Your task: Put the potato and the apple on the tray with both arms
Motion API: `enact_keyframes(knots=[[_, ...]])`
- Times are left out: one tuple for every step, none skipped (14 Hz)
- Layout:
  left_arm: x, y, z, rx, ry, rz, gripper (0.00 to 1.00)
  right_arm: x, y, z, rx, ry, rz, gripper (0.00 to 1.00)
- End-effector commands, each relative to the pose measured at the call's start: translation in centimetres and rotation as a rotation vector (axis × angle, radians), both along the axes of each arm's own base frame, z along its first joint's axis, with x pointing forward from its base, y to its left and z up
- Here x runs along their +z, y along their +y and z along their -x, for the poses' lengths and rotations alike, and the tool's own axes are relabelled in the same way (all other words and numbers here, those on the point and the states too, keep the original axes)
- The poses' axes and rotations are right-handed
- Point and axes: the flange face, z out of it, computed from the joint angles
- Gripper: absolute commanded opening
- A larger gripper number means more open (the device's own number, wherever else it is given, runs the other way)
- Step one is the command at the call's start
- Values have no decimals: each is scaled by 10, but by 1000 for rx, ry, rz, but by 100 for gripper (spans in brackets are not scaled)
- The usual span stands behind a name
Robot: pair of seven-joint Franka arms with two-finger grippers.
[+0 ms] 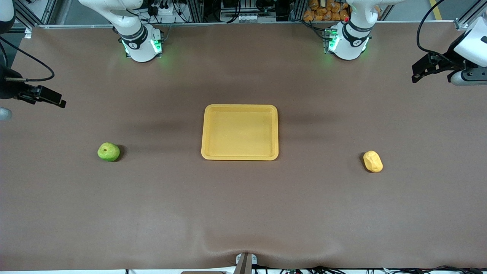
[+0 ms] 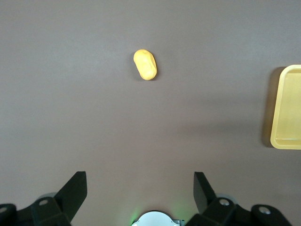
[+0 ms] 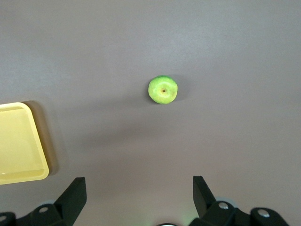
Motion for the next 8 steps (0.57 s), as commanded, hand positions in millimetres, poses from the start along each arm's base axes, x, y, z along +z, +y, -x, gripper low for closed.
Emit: enact_keyframes(knots=[[4,4,-3,3,4,22,100,5,1,-2,-8,4,10,100],[5,5,-3,7,2,26,100,5,0,-2,-12,4,10,100],[5,5,-4,6,3,29,100,5,1,-2,-11,4,9,100],[6,6,-4,7,0,29,100,4,1,-3,-11,5,9,100],[4,5,-7,5,4,30,100,4,1,-3,-11,5,10,100],[2,4,-9,4,7,31,100,1,1,-5,-12,9,10,100],[2,4,-9,1,8,31,100,-8,-1,-9,-14,21,11,100],[2,5,-9,4,7,31,100,-23,-2,-17,-13,44,16,100]])
